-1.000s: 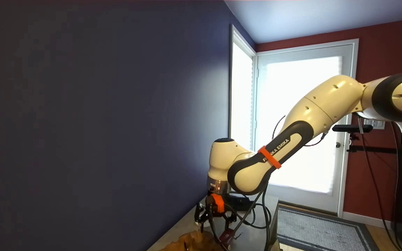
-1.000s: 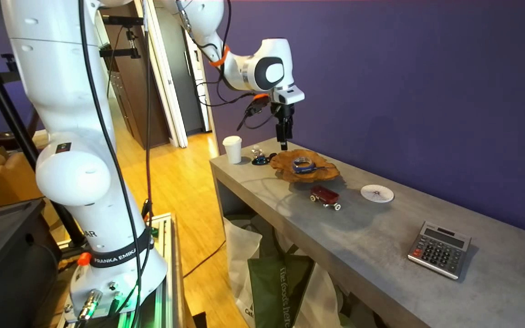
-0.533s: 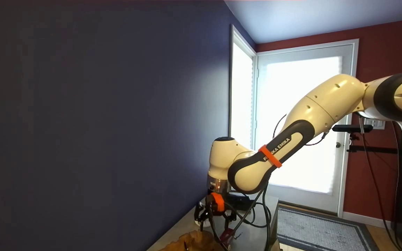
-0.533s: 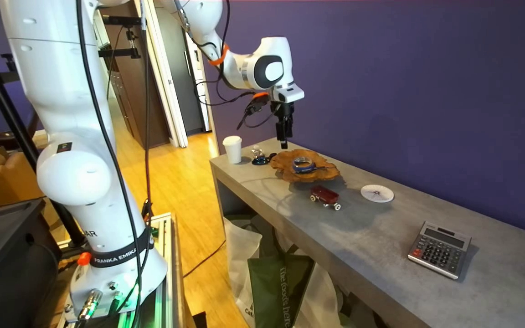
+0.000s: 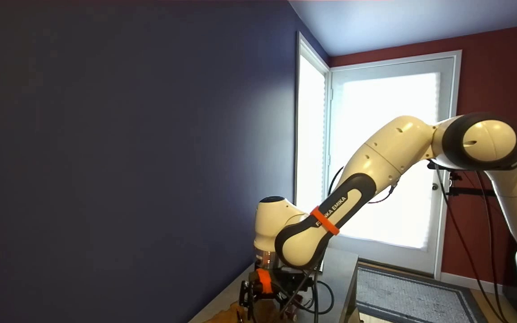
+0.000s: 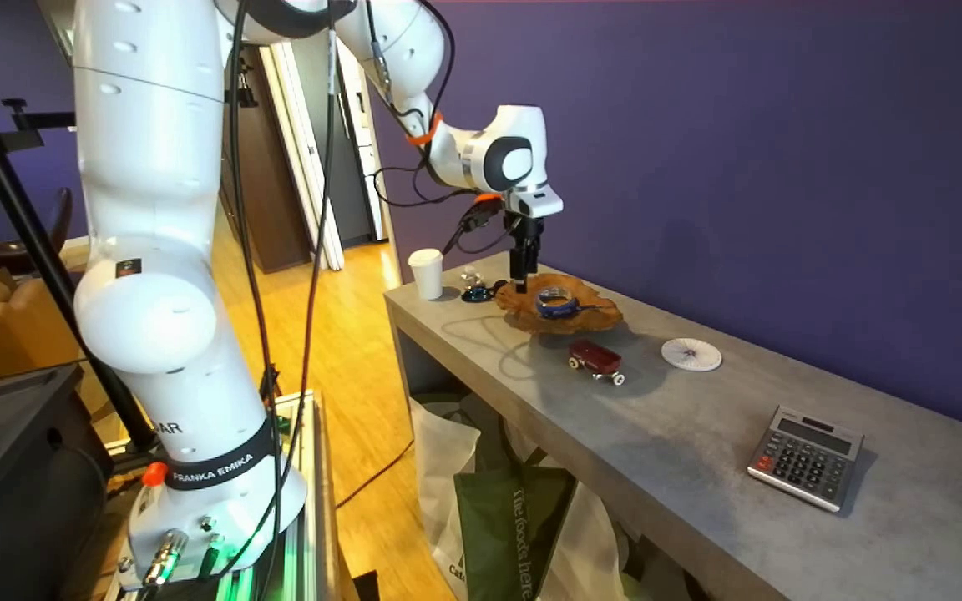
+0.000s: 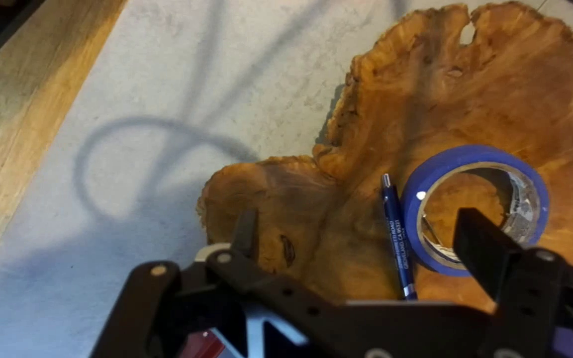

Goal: Remove the pen from the wooden bowl and put it on the red toy cart

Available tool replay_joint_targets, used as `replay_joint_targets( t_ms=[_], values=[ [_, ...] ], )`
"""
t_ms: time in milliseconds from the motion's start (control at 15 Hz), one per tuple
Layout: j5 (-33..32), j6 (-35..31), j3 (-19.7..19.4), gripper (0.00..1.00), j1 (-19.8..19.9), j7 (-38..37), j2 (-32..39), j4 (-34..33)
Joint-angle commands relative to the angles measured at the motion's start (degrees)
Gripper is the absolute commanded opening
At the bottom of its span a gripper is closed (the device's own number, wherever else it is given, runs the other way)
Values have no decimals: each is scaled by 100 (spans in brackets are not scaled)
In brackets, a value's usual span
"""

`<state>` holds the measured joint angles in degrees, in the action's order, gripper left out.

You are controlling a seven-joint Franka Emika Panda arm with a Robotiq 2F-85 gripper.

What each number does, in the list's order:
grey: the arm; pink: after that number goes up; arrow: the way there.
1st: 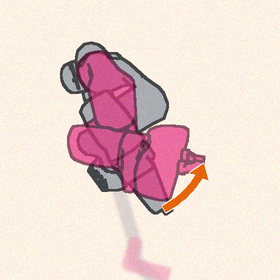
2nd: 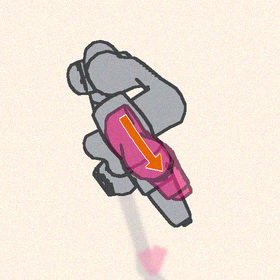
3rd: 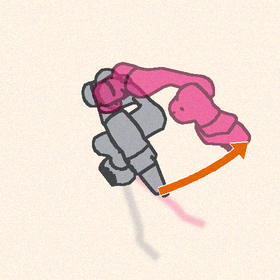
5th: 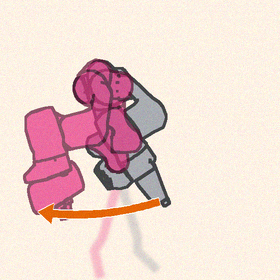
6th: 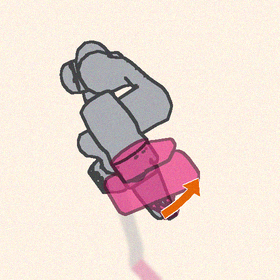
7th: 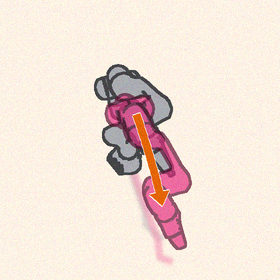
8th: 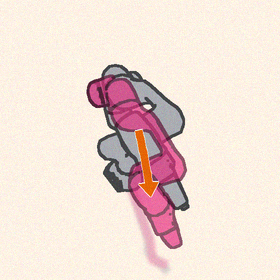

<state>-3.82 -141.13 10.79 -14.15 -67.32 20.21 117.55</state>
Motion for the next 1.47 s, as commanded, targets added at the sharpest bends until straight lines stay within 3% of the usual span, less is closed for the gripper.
replay_joint_targets(
  t_ms=[0, 667, 933, 1000, 1400],
  values=[
    [151, -194, -304, 100, -227, -153, 713, -644],
    [234, -432, -790, 100, -419, -190, 1972, -2012],
    [348, -396, -884, 75, -476, -266, 2237, -2342],
    [366, -390, -897, 62, -485, -273, 2287, -2398],
    [381, -381, -974, 33, -538, -369, 2415, -2555]
  ],
)
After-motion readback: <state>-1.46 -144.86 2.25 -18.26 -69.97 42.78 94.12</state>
